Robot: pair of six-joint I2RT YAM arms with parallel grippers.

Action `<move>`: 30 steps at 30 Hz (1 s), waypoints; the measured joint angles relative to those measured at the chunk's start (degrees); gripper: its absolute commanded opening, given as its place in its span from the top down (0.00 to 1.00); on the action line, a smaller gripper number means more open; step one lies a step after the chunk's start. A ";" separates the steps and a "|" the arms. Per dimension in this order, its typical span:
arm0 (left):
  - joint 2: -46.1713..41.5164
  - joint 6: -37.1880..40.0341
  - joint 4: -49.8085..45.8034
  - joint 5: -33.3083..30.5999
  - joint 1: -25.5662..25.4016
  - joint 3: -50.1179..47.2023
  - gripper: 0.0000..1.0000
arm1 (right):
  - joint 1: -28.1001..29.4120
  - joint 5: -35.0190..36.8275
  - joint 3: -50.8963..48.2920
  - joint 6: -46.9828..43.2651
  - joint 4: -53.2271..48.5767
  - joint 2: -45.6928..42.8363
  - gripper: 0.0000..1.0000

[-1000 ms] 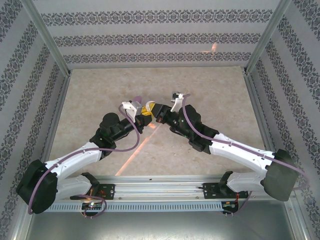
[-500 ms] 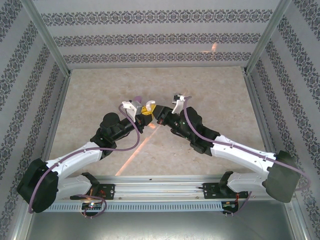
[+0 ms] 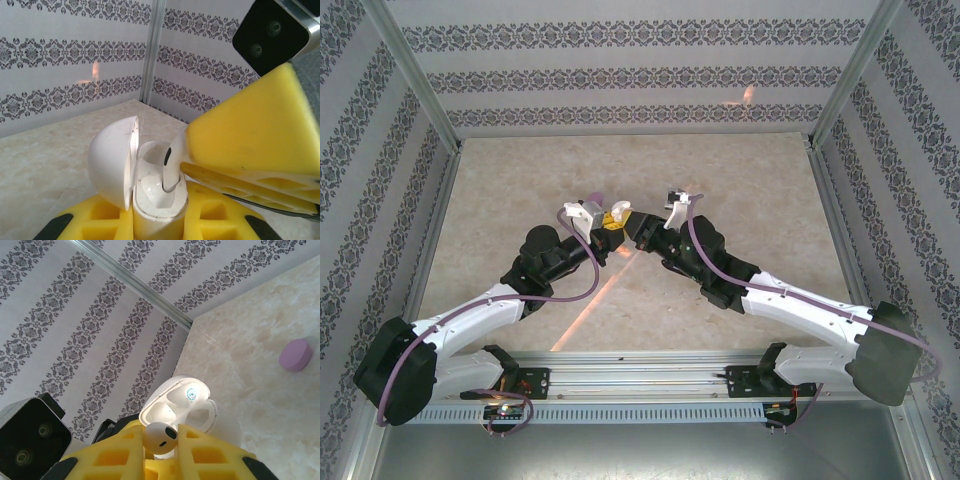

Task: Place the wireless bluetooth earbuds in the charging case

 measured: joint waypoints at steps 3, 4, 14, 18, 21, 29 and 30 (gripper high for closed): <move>0.00 0.00 0.00 -0.11 0.00 0.00 0.93 | 0.00 0.00 0.02 -0.22 -0.31 0.00 0.76; 0.00 0.00 -0.02 -0.17 0.00 0.02 0.93 | 0.00 -0.02 0.13 -0.33 -0.61 0.00 0.75; -0.02 0.02 0.07 -0.50 0.02 0.85 0.93 | -0.02 0.00 4.07 -1.29 -6.64 0.02 0.65; -0.02 0.00 0.11 -0.63 0.02 1.16 0.93 | -0.02 -0.09 5.60 -1.51 -8.66 0.20 0.63; -0.02 0.00 0.09 -0.70 0.04 1.40 0.93 | -0.02 -0.11 6.97 -1.51 -10.34 0.46 0.60; -0.07 -0.17 0.09 -0.81 0.04 1.42 0.93 | -0.07 -1.20 10.97 -1.09 -16.33 1.16 0.51; -0.07 -0.22 0.09 -0.81 0.04 1.42 0.93 | -0.09 -1.29 11.52 -0.96 -17.00 1.29 0.51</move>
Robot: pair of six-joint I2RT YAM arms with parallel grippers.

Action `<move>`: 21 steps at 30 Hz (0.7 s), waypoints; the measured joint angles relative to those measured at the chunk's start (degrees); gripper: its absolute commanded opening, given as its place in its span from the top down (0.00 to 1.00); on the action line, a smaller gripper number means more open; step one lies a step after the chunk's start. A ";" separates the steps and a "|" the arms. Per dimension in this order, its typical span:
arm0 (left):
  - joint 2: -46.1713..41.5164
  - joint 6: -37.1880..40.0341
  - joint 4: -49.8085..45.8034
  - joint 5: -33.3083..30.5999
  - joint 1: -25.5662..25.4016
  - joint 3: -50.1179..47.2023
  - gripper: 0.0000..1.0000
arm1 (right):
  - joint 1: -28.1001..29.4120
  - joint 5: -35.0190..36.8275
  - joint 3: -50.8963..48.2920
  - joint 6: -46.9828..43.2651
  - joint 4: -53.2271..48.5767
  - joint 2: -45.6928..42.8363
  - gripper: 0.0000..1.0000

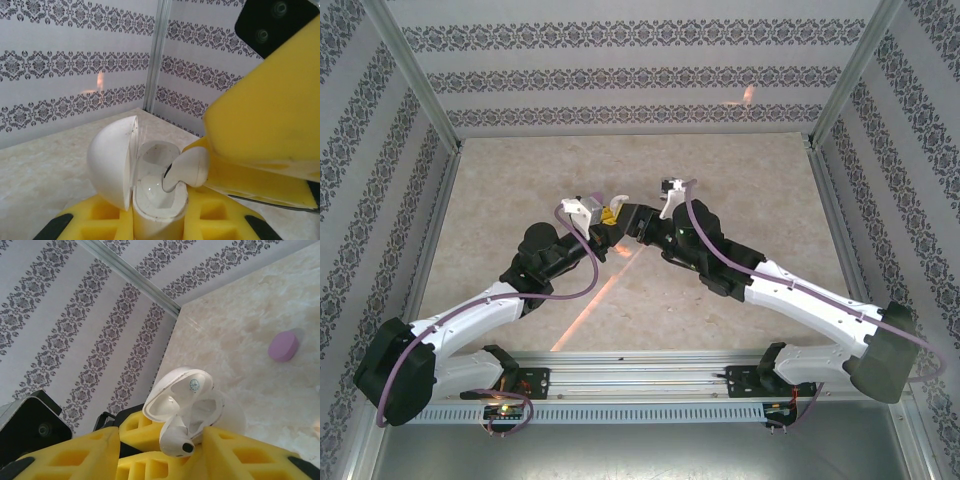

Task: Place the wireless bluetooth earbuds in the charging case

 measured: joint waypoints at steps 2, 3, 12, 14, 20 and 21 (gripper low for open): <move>-0.11 -0.07 0.00 -0.02 0.00 0.00 0.93 | -0.35 -0.61 1.36 0.31 -1.92 0.37 0.49; -0.17 -0.17 -0.02 -0.02 0.00 0.00 0.93 | -0.39 -0.83 2.05 0.46 -2.84 0.55 0.48; -0.66 -1.22 -0.11 -0.02 0.00 0.00 0.93 | -1.11 -3.37 6.40 0.81 -8.52 1.75 0.44; -0.70 -1.40 -0.13 0.07 0.00 0.00 0.93 | -1.11 -3.56 6.95 0.81 -9.38 1.77 0.43; -1.36 -1.77 -0.35 1.16 0.00 0.00 0.92 | -1.51 -4.74 9.57 0.31 -12.98 1.84 0.42; -1.55 -1.90 -0.70 1.60 0.04 0.09 0.92 | -1.68 -4.79 10.14 -0.07 -13.53 1.81 0.42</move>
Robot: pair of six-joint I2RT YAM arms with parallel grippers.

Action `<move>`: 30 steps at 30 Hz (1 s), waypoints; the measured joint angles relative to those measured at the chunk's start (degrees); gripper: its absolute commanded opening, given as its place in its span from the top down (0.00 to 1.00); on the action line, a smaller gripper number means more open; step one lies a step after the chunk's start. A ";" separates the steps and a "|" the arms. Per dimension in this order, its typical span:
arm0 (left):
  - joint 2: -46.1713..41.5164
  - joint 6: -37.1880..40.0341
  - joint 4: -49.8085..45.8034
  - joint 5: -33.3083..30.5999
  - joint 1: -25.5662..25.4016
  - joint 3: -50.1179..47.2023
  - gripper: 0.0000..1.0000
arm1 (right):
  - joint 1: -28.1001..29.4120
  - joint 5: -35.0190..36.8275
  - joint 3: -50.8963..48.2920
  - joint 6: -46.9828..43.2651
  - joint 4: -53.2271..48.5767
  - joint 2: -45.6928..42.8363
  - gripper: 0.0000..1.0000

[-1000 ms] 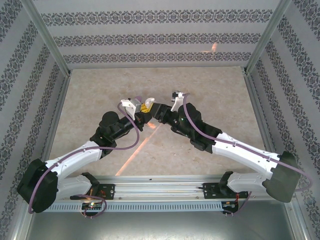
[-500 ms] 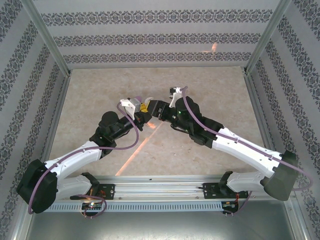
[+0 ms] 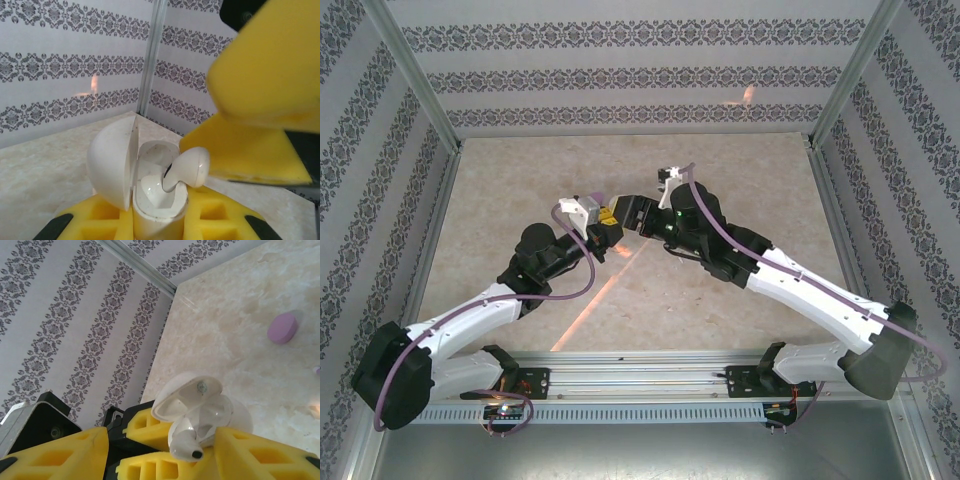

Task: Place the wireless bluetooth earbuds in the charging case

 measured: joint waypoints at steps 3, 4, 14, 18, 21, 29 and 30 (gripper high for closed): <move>-0.35 -0.26 -1.66 2.21 0.42 0.90 0.92 | -0.20 0.04 1.46 -1.33 -1.92 -0.52 0.41; -0.39 -0.39 -2.21 2.86 0.66 1.29 0.92 | -0.20 0.09 1.70 -1.77 -2.56 -0.87 0.41; -0.44 -2.58 -6.36 15.76 4.94 5.35 0.93 | -6.27 -4.57 5.29 -7.80 -11.39 -6.19 0.75; 0.35 -3.98 -6.54 21.66 5.86 6.34 0.94 | -9.22 -8.63 5.33 -9.90 -15.19 -6.86 0.81; 1.57 -5.38 -6.49 25.03 6.10 6.82 0.94 | -9.55 -11.37 5.33 -11.47 -17.44 -6.80 0.83; 3.30 -7.32 -6.49 29.11 6.10 6.91 0.94 | -9.40 -17.22 5.33 -13.84 -18.56 -5.14 0.86; 3.30 -7.32 -6.49 29.35 6.10 6.97 0.94 | -9.18 -17.53 5.33 -14.14 -18.58 -4.87 0.86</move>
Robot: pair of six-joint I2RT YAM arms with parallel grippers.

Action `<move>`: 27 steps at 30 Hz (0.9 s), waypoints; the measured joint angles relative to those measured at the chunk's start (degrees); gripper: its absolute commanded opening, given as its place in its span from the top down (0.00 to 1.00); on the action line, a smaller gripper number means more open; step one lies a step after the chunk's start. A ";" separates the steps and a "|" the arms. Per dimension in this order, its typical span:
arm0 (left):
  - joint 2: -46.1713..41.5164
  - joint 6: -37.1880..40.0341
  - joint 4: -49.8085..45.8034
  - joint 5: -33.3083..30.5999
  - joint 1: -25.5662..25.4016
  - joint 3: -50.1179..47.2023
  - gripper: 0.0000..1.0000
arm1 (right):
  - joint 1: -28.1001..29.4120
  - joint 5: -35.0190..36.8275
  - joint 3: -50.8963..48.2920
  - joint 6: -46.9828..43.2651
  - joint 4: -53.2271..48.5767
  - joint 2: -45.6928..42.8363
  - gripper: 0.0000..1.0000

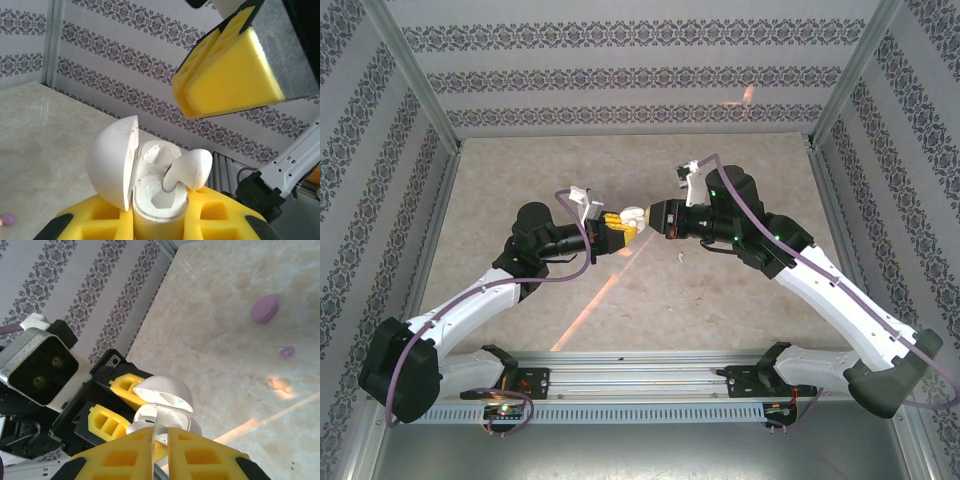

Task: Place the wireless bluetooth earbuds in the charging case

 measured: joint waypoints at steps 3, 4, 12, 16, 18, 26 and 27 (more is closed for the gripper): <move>0.09 0.00 -0.02 0.22 0.00 0.59 0.95 | 0.61 -0.70 0.02 -0.57 -0.37 0.55 0.86; 0.20 -0.02 0.00 0.24 0.00 0.85 0.95 | 0.92 -0.81 0.02 -0.81 -0.44 0.72 0.86; 1.14 -0.20 -0.09 0.85 0.35 1.73 0.95 | 2.05 -1.27 0.31 -1.77 -0.37 2.08 0.87; 1.46 -0.42 -0.09 1.18 0.35 1.75 0.95 | 2.62 -1.44 0.87 -1.77 -0.42 2.89 0.87; 1.49 -0.46 -0.09 1.29 0.37 1.75 0.95 | 2.71 -1.44 1.03 -1.77 -0.44 3.04 0.87; 1.53 -0.66 -0.15 1.70 0.42 1.77 0.96 | 3.54 -1.44 2.62 -1.95 -0.81 4.26 0.87; 1.55 -0.66 -0.15 1.70 0.42 1.77 0.96 | 3.56 -1.55 2.73 -1.99 -0.79 4.39 0.87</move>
